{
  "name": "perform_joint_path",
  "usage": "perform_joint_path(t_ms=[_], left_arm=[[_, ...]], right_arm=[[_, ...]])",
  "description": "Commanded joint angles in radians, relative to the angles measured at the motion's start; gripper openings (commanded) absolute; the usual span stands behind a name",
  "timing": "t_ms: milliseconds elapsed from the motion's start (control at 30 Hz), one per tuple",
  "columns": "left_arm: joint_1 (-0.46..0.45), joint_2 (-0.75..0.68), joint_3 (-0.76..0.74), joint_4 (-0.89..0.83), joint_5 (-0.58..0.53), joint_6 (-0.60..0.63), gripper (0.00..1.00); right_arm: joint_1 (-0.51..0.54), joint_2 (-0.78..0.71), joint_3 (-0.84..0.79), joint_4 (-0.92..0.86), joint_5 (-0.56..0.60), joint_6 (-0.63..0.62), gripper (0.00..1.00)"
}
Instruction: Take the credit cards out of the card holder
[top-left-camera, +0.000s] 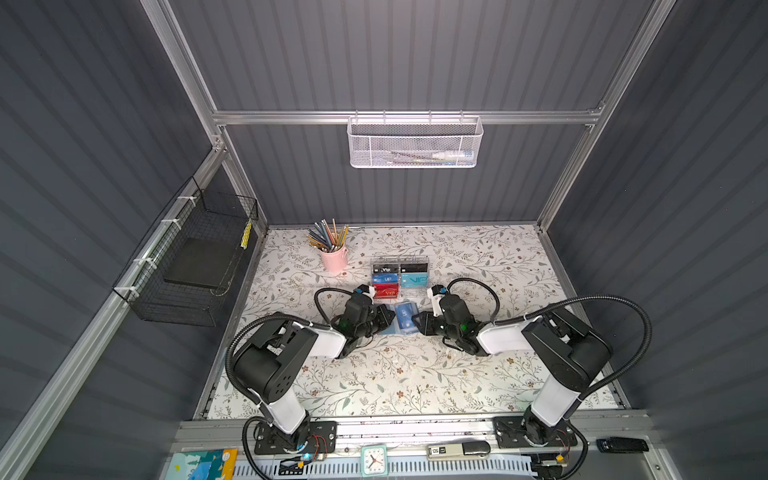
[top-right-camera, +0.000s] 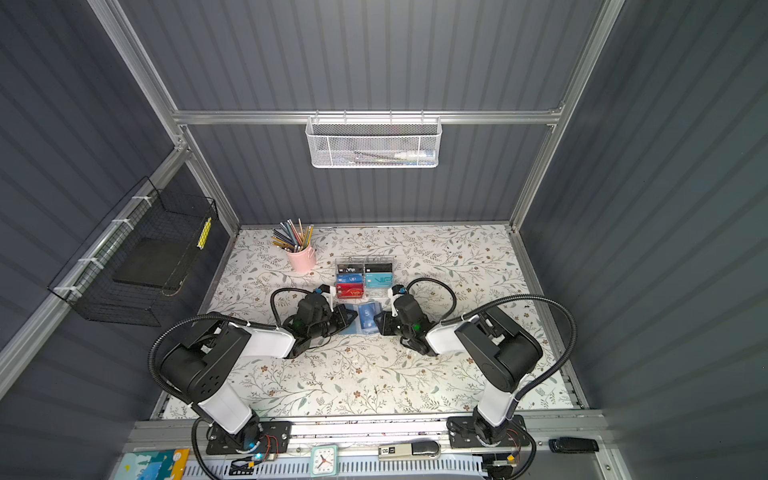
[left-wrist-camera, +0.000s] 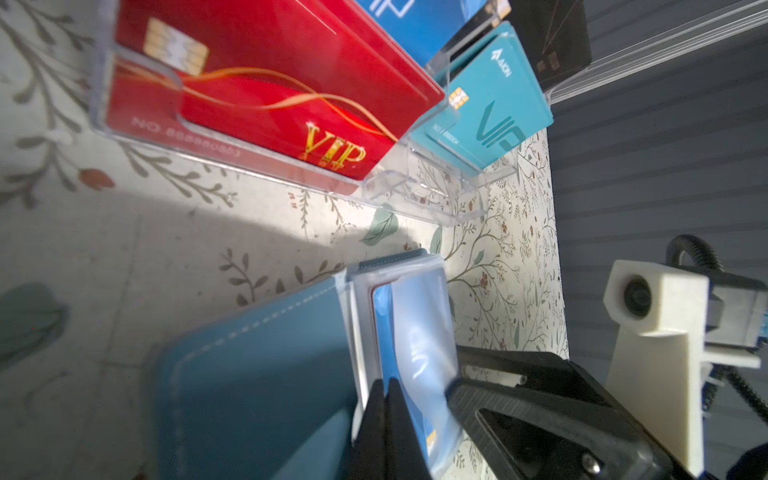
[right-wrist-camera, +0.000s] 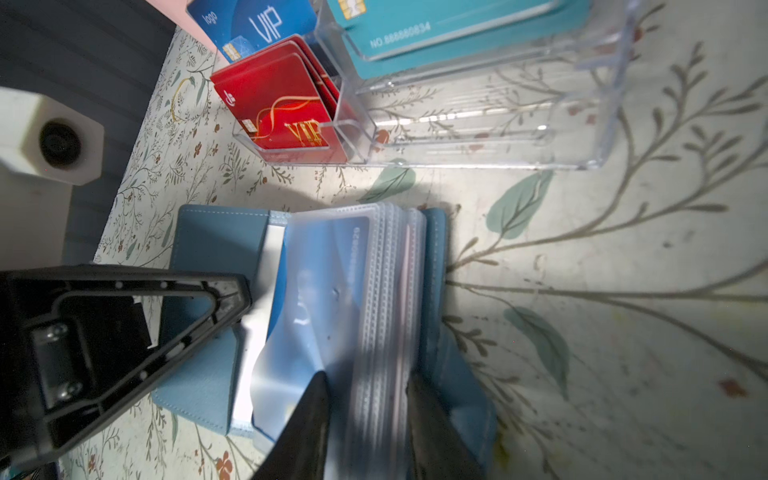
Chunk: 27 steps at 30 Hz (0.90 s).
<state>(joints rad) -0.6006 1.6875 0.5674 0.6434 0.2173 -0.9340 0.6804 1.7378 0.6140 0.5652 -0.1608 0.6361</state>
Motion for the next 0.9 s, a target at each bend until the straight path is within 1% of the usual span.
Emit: perform_joint_path(t_ms=[0,100,367,867], left_arm=[[-0.001,0.021,0.026,0.018,0.01,0.008,0.06],[-0.001,0.036,0.035,0.031,0.018,0.001,0.1],[-0.002,0.071,0.045,0.059,0.032,-0.012,0.15],[-0.009,0.088,0.048,0.114,0.032,-0.033,0.15]], right_arm=[[0.01,0.058,-0.051,-0.192,-0.031,-0.008,0.29],[0.011,0.068,-0.053,-0.178,-0.041,-0.003,0.27],[0.01,0.084,-0.059,-0.16,-0.049,0.005,0.26],[0.01,0.11,-0.061,-0.134,-0.061,0.019,0.26]])
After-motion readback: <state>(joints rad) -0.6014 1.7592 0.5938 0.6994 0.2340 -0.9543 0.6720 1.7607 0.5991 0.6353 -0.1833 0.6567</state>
